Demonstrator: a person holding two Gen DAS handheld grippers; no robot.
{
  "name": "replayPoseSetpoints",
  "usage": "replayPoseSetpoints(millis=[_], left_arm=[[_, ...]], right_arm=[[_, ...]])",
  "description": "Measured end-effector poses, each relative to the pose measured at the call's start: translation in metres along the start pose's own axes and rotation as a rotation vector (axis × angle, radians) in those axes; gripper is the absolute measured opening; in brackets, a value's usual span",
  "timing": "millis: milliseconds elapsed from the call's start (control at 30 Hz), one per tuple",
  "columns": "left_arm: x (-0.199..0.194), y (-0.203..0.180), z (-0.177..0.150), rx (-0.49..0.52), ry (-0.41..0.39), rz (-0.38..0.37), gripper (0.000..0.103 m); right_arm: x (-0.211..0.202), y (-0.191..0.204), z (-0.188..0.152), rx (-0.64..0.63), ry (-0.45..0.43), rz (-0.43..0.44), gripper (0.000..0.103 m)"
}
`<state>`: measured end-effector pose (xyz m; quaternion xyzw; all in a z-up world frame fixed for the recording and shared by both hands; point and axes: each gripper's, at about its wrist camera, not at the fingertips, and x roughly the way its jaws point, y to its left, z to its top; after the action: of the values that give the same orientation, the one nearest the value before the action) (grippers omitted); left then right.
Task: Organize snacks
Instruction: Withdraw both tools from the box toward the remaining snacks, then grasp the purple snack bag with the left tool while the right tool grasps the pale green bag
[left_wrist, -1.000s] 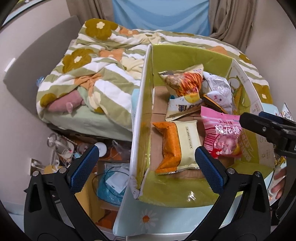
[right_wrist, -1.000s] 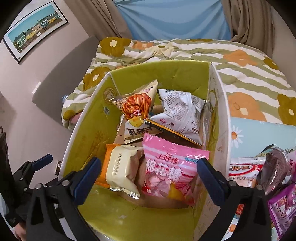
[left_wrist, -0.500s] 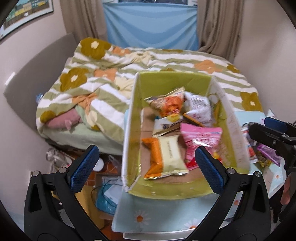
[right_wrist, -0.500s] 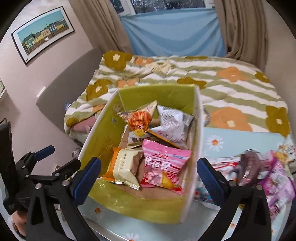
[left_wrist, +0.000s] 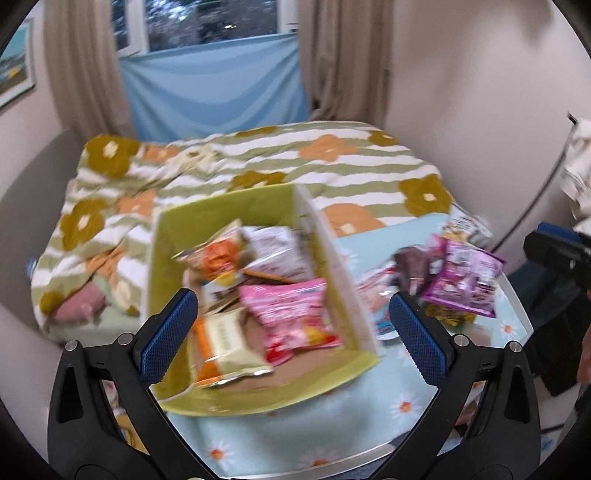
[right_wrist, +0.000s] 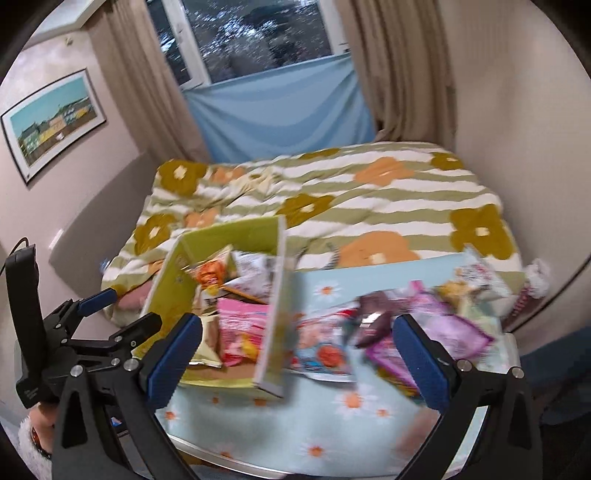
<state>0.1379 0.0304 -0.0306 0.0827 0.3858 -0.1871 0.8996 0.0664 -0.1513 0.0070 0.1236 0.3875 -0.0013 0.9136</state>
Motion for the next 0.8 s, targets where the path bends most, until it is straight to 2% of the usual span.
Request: replayPoseSetpoints(millis=[233,467,633,800], left_arm=[[0.017,-0.095,0.012,0.127,0.014,-0.087,0.103],[0.053,-0.182,0.019,0.217,0.074,-0.149,0.103],[0.085,-0.224,0.017,0.273,0.126,-0.158,0.103],[0.118,-0.246,0.011,0.307,0.2,-0.176,0.103]], right_arm=[[-0.032,-0.085,-0.004,0.001,0.003,-0.044,0.103],[-0.026,-0.164,-0.018,-0.1,0.075,-0.033,0.103],[0.007,-0.21,-0.029,-0.155,0.144,0.052,0.103],[0.047,-0.237,-0.038,-0.227,0.216,0.152,0.103]])
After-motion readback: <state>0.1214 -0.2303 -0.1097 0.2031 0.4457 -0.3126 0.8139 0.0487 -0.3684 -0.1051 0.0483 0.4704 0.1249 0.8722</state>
